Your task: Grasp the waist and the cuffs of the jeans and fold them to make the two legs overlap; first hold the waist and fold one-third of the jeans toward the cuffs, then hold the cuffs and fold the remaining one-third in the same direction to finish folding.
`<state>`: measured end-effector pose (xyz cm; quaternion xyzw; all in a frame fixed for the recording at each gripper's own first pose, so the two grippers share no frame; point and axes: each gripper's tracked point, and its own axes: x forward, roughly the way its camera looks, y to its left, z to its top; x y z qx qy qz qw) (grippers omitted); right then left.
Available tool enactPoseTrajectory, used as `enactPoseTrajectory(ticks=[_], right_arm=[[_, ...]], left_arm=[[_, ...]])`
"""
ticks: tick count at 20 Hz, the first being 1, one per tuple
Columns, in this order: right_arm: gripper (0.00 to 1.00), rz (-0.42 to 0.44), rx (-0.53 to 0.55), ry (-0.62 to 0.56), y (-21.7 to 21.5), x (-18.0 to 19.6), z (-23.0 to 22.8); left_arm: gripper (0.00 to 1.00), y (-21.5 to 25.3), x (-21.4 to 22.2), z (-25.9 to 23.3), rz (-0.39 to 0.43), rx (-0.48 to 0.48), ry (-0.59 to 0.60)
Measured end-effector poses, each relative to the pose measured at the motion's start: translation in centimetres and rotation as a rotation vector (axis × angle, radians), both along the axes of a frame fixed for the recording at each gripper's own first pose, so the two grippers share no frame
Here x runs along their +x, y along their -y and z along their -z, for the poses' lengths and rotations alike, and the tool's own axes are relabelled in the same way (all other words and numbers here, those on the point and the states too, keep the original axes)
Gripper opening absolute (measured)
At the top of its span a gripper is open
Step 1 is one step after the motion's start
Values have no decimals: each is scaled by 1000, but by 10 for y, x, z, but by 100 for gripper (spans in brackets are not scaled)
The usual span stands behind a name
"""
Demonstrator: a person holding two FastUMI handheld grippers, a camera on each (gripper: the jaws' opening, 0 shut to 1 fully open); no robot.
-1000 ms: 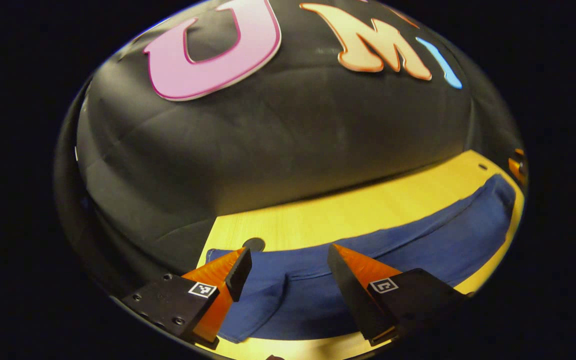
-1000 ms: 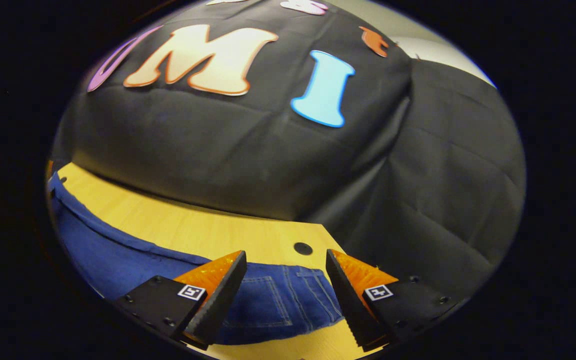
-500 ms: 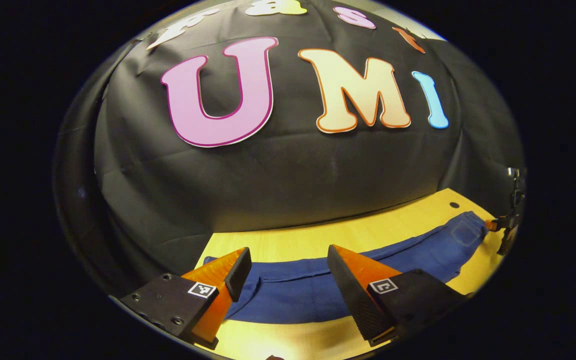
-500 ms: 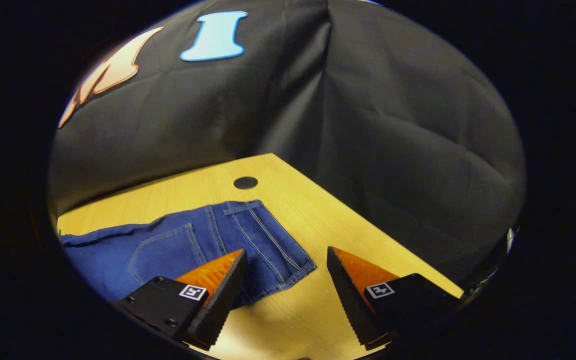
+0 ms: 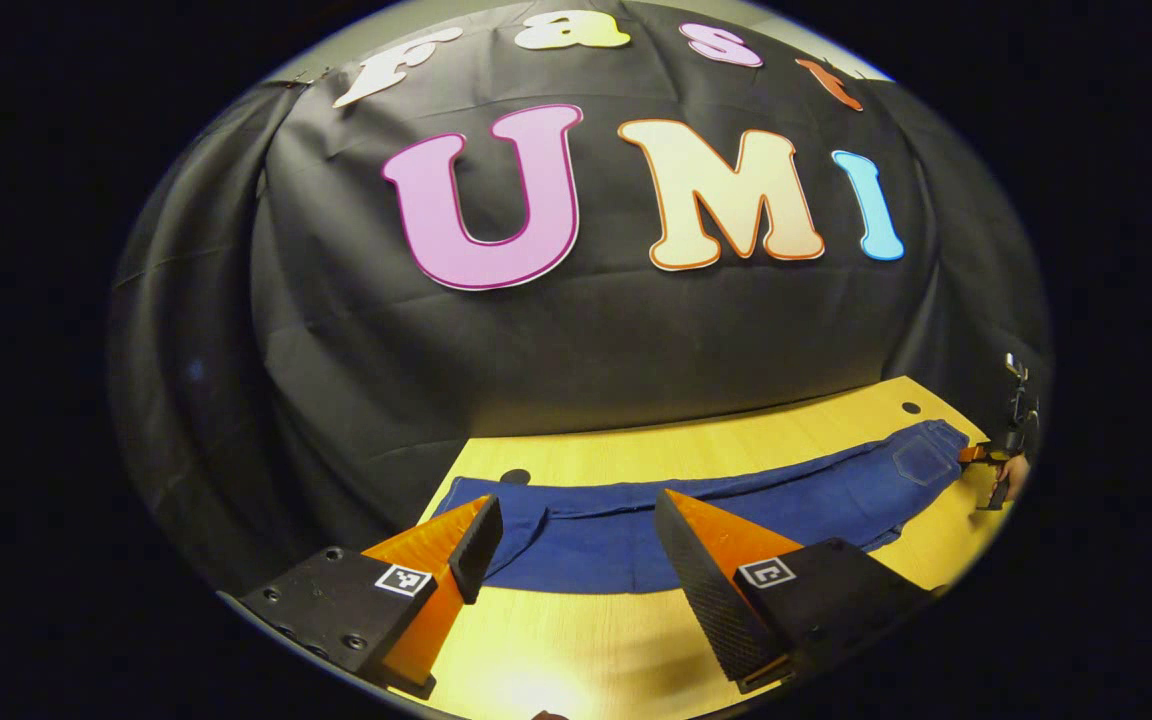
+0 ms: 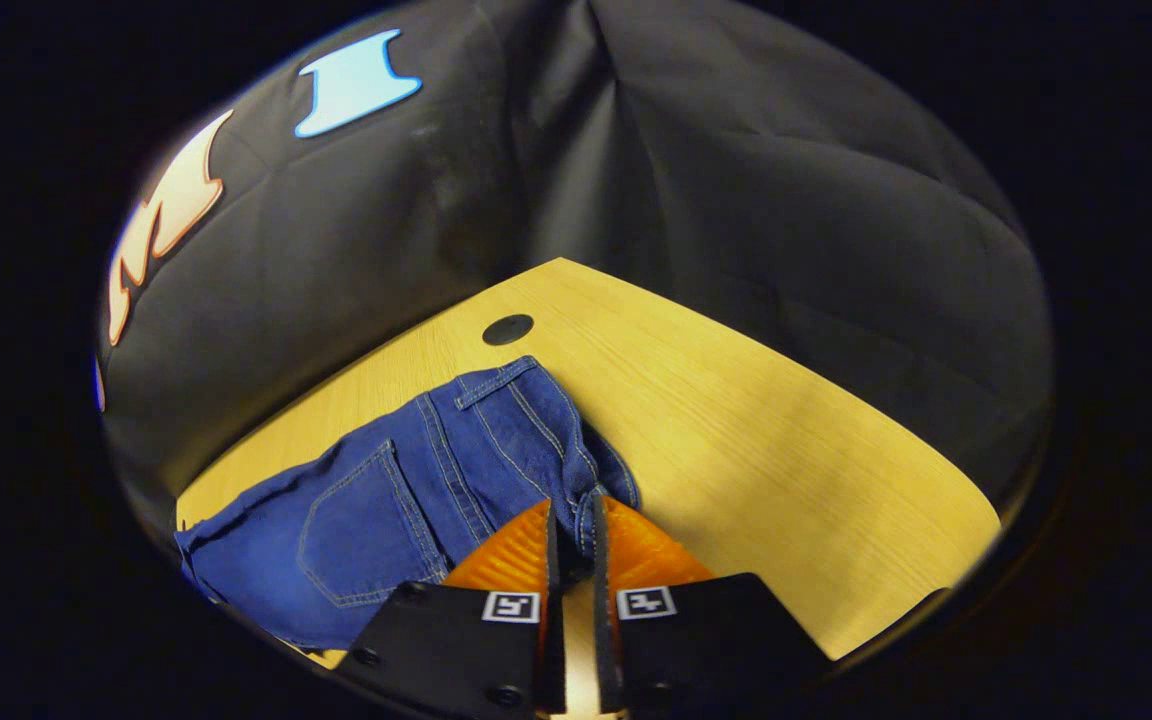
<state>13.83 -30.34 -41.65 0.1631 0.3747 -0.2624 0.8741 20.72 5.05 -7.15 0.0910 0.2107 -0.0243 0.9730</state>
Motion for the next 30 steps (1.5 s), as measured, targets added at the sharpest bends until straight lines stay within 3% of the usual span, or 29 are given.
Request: enactPoseTrajectory(ticks=[2, 4, 8, 10, 13, 14, 15, 17, 19, 23, 25, 26, 27, 30], right_arm=[[7, -7, -82, -23, 8, -3, -6], [7, -5, -119, -3, 4, 2, -19], [6, -19, -123, 152, -13, 11, -71], [6, -48, -131, 236, -27, 7, -102], [6, -117, -145, 330, -43, -17, -149], [6, -142, -157, 350, -42, -22, -156], [6, -165, -174, 361, -43, -28, -162], [9, -214, -199, 390, -58, -36, -190], [4, -239, -181, 422, -60, -44, -210], [9, -305, -174, 466, -53, -70, -227], [8, -329, -149, 471, -50, -70, -215], [8, -335, -126, 473, -49, -70, -214], [6, -341, -103, 477, -57, -65, -213], [6, -366, -50, 488, -59, -66, -214]], left_arm=[[95, -4, -19, -5, -13, -6, -1], [95, -7, -23, -6, -14, -17, 0], [95, -16, -15, -2, 8, -26, -3], [100, -25, -11, 1, 10, -45, -9], [95, -41, -1, 4, 26, -64, -13], [100, -49, 3, 5, 27, -62, -14], [95, -56, 6, 7, 30, -66, -19], [95, -69, 10, 7, 38, -76, -22], [95, -83, 15, 7, 45, -75, -18], [95, -115, 20, 12, 44, -92, -30], [95, -131, 21, 14, 40, -96, -31], [100, -138, 23, 14, 40, -97, -30], [95, -146, 25, 15, 40, -96, -32], [95, -171, 29, 22, 38, -94, -40]])
